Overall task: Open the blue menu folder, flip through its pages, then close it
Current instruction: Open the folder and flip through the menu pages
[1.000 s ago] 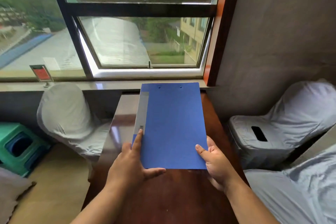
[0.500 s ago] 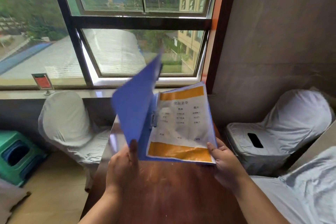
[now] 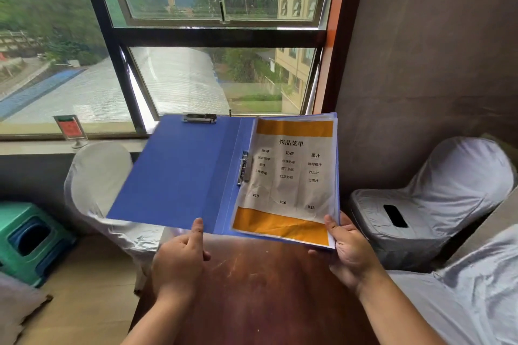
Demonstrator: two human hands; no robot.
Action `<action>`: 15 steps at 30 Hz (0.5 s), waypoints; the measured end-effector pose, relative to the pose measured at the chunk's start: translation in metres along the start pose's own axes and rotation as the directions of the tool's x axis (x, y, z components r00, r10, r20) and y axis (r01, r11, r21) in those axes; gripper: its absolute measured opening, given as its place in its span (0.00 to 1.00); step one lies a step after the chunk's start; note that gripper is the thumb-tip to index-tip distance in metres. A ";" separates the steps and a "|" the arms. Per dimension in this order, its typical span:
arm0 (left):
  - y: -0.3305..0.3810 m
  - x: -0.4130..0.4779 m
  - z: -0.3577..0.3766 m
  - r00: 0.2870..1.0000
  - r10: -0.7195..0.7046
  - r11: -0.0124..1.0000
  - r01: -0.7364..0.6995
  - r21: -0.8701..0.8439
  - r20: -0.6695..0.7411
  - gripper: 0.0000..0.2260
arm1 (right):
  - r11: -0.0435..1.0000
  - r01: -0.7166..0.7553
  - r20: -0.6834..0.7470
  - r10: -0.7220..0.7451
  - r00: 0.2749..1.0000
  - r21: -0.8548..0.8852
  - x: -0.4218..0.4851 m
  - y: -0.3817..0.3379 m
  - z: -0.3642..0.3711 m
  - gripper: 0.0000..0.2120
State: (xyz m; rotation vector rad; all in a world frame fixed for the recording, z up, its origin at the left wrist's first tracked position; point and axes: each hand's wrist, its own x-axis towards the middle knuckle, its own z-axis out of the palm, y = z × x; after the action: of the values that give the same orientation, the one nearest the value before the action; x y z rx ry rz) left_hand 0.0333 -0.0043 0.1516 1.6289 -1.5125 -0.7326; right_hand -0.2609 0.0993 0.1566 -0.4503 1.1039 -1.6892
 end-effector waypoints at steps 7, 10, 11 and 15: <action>0.066 -0.022 0.032 0.762 0.604 0.696 -0.647 0.310 0.234 0.30 | 1.000 -0.018 0.042 0.018 0.999 0.013 -0.008 0.012 0.027 0.10; 0.076 -0.024 0.046 0.772 0.510 0.657 -0.634 0.407 0.380 0.37 | 0.998 -0.047 0.101 0.044 0.994 0.033 -0.011 0.015 0.038 0.19; 0.075 -0.023 0.049 0.773 0.511 0.659 -0.633 0.406 0.377 0.34 | 0.998 -0.049 0.123 0.043 0.991 0.044 -0.012 0.016 0.040 0.20; 0.072 -0.022 0.049 0.726 0.638 0.629 -0.683 0.372 0.255 0.14 | 0.995 -0.055 0.145 0.042 0.988 0.086 -0.015 0.017 0.039 0.19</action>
State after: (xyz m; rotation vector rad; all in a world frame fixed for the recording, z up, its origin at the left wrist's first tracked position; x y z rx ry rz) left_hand -0.0489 0.0107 0.1847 1.1603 -2.2914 -0.0370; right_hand -0.2166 0.0944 0.1650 -0.4767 0.9239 -1.6304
